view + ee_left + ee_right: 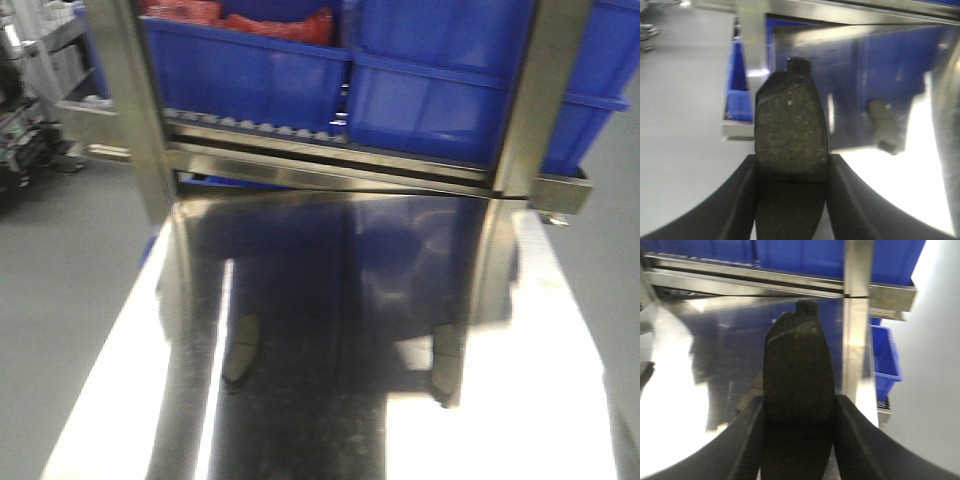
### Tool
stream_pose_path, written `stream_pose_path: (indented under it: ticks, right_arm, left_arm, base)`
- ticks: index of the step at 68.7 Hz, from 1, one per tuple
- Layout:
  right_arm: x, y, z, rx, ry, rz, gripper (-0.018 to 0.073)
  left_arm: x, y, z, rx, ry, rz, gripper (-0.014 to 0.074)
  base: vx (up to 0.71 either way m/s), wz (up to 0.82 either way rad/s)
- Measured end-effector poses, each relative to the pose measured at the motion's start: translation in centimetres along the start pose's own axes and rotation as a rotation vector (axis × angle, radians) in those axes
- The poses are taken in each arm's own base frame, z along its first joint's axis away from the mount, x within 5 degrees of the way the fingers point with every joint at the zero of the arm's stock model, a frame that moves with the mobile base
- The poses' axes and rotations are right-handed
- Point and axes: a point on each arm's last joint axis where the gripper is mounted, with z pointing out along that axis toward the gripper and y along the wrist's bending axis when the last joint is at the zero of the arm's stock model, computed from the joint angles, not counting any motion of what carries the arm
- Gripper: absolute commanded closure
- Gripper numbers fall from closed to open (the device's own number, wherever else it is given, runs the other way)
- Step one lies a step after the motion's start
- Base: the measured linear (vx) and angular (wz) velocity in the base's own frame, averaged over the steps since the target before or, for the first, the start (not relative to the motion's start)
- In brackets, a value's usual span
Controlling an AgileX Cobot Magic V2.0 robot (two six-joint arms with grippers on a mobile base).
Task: Move and align brake pads A on conveyor
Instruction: 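Turn the base away from the table holding both brake pads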
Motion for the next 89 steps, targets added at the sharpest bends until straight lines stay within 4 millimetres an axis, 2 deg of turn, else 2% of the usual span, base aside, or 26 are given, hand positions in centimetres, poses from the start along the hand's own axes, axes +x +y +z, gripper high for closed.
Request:
stream_pose_path:
  ticks: [89]
  right_arm:
    - [0.0, 0.01, 0.0, -0.002, 0.0, 0.002, 0.0566]
  left_arm:
    - [0.01, 0.0, 0.0, 0.0, 0.001, 0.0, 0.0602]
  base:
    - [-0.16, 0.73]
